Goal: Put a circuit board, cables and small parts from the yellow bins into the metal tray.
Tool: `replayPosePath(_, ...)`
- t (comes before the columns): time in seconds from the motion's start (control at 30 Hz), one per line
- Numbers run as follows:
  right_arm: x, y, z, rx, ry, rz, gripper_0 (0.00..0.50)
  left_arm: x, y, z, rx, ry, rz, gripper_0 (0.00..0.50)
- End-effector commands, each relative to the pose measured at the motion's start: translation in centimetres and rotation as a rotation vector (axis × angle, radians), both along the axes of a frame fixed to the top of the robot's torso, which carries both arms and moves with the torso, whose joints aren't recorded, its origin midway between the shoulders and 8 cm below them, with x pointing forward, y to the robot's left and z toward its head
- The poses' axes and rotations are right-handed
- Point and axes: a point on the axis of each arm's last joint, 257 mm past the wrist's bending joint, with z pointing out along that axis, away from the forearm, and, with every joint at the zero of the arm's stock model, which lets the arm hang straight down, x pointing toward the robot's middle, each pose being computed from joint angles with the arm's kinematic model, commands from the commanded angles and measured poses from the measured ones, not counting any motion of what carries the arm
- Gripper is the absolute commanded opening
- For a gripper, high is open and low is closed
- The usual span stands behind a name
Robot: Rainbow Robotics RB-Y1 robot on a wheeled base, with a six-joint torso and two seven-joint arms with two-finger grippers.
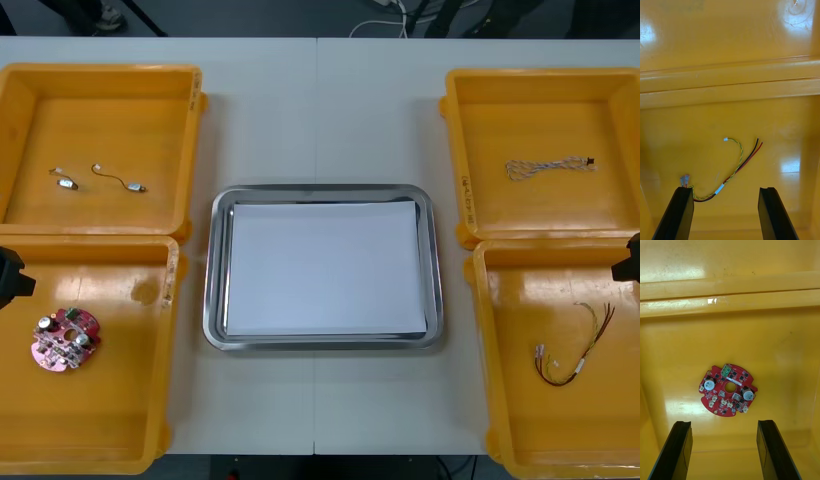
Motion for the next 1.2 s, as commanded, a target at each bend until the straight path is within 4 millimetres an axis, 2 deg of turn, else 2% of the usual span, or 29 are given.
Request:
replayPosePath(0.03,-0.24,-0.28,0.75,-0.035,-0.011,0.044,0.5,0.57,1.35,2.16,0.025,-0.053,0.034,0.5)
replayPosePath(1.2,-0.24,-0.28,0.75,-0.035,-0.011,0.044,0.5,0.57,1.35,2.16,0.025,-0.053,0.034,0.5)
